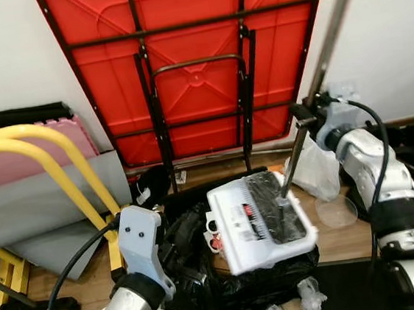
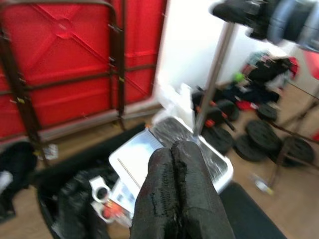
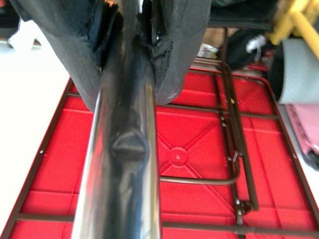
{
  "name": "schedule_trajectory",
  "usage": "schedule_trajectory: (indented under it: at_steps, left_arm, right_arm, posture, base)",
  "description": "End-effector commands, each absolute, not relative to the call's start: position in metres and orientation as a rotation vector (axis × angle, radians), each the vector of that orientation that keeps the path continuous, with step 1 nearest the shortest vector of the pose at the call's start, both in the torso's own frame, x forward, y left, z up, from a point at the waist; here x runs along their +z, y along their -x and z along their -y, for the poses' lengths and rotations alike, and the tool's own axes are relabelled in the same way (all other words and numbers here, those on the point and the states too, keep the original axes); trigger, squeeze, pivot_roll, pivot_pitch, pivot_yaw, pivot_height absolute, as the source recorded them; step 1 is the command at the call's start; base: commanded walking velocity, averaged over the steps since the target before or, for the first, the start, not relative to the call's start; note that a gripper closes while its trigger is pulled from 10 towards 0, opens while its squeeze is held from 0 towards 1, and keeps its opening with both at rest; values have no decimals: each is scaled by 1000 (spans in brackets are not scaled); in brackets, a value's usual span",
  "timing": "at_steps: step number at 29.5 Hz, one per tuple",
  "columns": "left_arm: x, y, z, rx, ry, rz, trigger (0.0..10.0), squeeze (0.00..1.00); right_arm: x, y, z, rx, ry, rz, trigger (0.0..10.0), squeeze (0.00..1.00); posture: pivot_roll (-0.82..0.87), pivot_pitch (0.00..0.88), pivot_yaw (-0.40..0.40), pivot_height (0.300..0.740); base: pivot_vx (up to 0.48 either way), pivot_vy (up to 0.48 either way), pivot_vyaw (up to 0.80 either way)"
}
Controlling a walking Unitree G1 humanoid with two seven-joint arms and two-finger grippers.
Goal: Sweep floor
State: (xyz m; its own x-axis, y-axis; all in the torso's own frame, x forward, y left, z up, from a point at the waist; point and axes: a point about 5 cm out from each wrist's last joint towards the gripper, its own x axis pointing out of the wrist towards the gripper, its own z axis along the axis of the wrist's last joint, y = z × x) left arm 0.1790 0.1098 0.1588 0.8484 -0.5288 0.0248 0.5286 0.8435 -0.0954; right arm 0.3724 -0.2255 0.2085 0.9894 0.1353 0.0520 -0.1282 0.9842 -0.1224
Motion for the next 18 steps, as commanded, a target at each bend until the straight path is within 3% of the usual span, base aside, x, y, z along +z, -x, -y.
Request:
schedule_trajectory:
  at_steps: [1, 8, 11, 16, 18]
  left_arm:
    - [159, -174, -106, -617, 103, -27, 10000, 0]
    - [166, -155, -99, -645, 126, -52, 10000, 0]
    - [167, -153, -99, -644, 127, -54, 10000, 0]
    - [169, -146, -97, -653, 132, -69, 10000, 0]
    - [171, -142, -96, -656, 136, -77, 10000, 0]
  right_arm:
    - [238, -379, 219, 139, 180, 180, 10000, 0]
    - [274, -405, 181, 204, 380, 264, 10000, 0]
    - [277, -406, 177, 209, 416, 271, 10000, 0]
    - [304, -413, 146, 229, 549, 357, 10000, 0]
    - [320, -414, 123, 263, 645, 422, 10000, 0]
  posture:
    - [-18, 194, 9, 740]
    - [9, 245, 7, 740]
    - [9, 245, 7, 740]
    - [20, 250, 5, 740]
    - [25, 257, 6, 740]
  base:
    - [0, 0, 0]
    - [0, 0, 0]
    - [0, 0, 0]
    - [0, 0, 0]
    - [0, 0, 0]
